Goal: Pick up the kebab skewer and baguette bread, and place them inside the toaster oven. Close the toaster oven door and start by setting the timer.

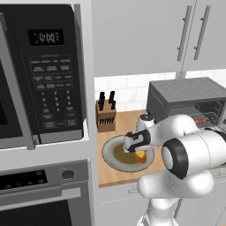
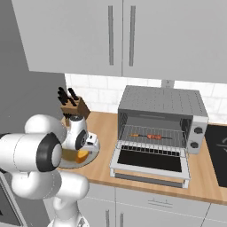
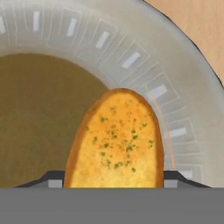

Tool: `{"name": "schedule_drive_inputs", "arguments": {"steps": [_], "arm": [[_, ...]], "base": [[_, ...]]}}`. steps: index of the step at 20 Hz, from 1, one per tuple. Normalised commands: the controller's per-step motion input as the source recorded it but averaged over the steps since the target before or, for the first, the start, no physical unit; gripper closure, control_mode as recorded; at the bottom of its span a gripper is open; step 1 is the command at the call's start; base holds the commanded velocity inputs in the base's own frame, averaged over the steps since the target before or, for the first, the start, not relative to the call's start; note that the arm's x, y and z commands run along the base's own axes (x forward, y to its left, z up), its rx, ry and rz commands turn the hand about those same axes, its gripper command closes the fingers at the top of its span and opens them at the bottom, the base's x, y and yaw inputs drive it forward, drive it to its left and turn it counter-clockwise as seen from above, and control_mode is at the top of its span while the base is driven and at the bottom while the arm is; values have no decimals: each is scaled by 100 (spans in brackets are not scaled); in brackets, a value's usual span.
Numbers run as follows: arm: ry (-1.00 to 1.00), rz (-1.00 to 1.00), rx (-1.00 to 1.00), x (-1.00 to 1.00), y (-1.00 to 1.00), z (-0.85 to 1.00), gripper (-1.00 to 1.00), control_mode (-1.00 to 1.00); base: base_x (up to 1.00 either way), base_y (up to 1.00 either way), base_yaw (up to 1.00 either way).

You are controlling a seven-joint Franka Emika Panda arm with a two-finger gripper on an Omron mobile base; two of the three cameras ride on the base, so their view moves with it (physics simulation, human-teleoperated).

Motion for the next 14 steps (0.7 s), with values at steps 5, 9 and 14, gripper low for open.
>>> {"name": "schedule_drive_inputs", "arguments": {"steps": [5, 9, 14], "arm": [[0, -2, 0, 0, -2, 27, 100, -100], [0, -3, 0, -14, -20, 88, 100, -100], [0, -6, 0, -19, -46, 54, 100, -100]], "base": [[0, 0, 0], [0, 0, 0], [0, 0, 0]]}}
